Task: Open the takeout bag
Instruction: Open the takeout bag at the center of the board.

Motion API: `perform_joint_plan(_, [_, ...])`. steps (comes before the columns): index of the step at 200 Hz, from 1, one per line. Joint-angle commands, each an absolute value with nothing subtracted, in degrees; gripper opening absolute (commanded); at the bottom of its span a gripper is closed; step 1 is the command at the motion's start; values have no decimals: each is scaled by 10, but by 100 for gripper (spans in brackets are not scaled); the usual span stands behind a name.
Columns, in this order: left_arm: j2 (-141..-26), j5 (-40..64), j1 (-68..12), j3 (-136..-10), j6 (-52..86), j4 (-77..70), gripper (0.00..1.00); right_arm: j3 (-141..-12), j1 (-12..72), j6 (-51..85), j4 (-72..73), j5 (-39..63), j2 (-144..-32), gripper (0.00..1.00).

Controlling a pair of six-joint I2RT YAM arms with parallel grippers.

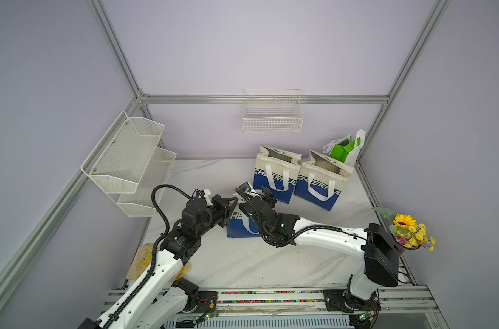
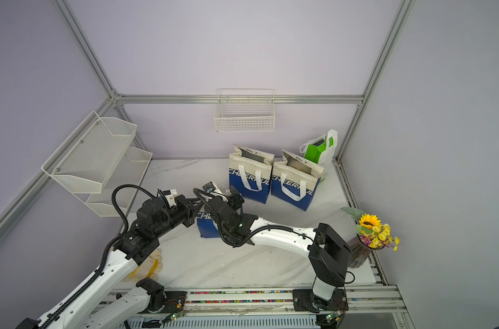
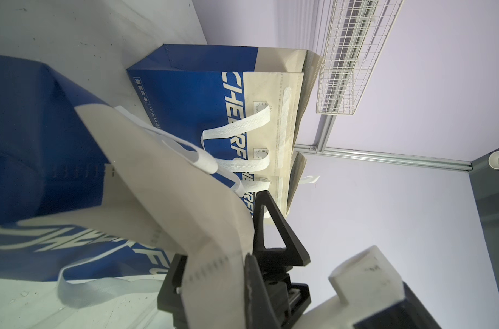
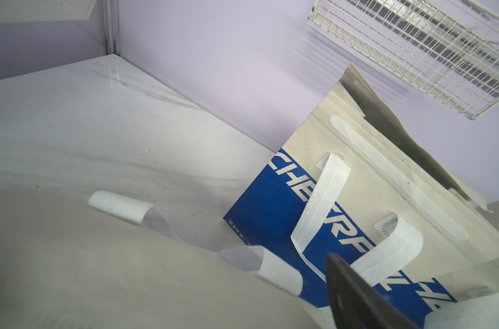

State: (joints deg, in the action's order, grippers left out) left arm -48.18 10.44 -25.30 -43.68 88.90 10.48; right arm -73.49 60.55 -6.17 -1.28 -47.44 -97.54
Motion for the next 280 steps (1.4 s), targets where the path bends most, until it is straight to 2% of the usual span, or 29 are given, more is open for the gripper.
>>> perform_joint_plan(1, [-436,99,-255,-502,876,97,0,-742,563,-26,-42,-485,-994,87])
perform_joint_plan(29, [-435,90,-255,-510,874,107,0,-758,556,1,-120,-443,-987,92])
perform_joint_plan(42, [-438,91,-255,-505,877,107,0,-740,555,4,-132,-377,-942,93])
perform_joint_plan(56, [-443,93,-255,-497,884,100,0,-717,558,8,-150,-264,-880,94])
perform_joint_plan(73, [-447,96,-255,-492,887,93,0,-703,568,21,-164,-224,-811,93])
perform_joint_plan(109, [-452,95,-255,-493,887,87,0,-712,598,18,-186,-250,-788,88])
perform_joint_plan(133, [-453,96,-255,-494,888,87,0,-748,622,-11,-180,-286,-832,84])
perform_joint_plan(182, [-445,89,-255,-481,888,92,0,-787,640,-56,-171,-295,-882,83])
perform_joint_plan(197, [-445,90,-255,-481,888,93,0,-795,640,-58,-174,-327,-900,83])
perform_joint_plan(215, [-444,89,-255,-479,888,95,0,-802,640,-57,-172,-394,-916,73])
perform_joint_plan(236, [-444,82,-254,-481,882,104,0,-794,639,-53,-171,-421,-907,60])
perform_joint_plan(280, [-456,89,-252,-492,872,115,0,-780,620,-36,-202,-382,-883,37])
